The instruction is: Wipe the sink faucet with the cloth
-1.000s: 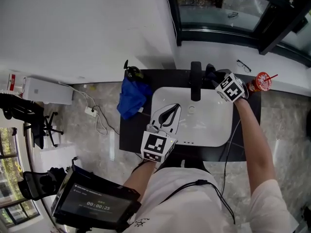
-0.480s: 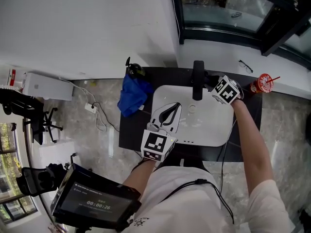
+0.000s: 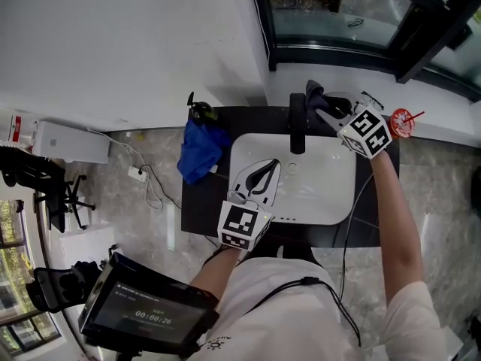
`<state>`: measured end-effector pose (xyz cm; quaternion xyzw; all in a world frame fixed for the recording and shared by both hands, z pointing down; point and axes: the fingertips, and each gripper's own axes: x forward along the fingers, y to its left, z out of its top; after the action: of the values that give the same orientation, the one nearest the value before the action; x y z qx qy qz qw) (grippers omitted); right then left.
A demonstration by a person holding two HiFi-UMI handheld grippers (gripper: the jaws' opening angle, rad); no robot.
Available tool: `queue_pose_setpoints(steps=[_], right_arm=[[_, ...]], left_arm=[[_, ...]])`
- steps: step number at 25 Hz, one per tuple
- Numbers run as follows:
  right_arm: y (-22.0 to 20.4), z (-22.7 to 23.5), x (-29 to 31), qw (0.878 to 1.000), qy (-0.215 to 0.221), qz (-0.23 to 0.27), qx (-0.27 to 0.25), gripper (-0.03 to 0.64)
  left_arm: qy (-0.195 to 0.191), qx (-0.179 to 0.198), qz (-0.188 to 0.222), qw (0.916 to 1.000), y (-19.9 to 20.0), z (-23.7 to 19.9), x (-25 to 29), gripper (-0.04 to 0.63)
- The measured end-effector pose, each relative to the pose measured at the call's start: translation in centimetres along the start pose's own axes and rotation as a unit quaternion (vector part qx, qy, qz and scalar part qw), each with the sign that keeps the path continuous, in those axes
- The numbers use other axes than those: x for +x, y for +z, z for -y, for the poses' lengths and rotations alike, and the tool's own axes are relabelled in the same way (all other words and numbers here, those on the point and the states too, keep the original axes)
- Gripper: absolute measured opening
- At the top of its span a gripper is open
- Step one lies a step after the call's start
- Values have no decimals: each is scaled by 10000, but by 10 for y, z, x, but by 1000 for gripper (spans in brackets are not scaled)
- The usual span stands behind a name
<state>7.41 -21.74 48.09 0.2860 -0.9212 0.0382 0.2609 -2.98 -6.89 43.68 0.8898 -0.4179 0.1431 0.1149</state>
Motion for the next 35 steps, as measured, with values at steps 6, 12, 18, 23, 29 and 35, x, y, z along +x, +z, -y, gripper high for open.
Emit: queue_pose_setpoints(steps=[6, 12, 18, 23, 29, 35], right_arm=[[10, 30, -20, 9985, -473, 196, 183, 115], [-47, 43, -5, 9934, -786, -831, 124, 115], [-111, 8, 38, 9766, -344, -2115, -164, 115], [-134, -32, 64, 9598, 247, -2666, -841, 117], [-119, -44, 69, 9708, 606, -2212, -705, 115], [-79, -31, 46, 9873, 381, -1460, -505, 115]], left_arm=[[-35, 26, -11, 10000, 0, 2, -1, -6], [24, -44, -14, 10000, -2, -3, -1, -6], [63, -11, -70, 10000, -4, -5, -1, -6], [108, -11, -94, 9999, -6, -9, -3, -6], [131, -16, -96, 9999, -8, -11, -3, -6], [62, -2, -70, 10000, -7, -6, -1, -6]])
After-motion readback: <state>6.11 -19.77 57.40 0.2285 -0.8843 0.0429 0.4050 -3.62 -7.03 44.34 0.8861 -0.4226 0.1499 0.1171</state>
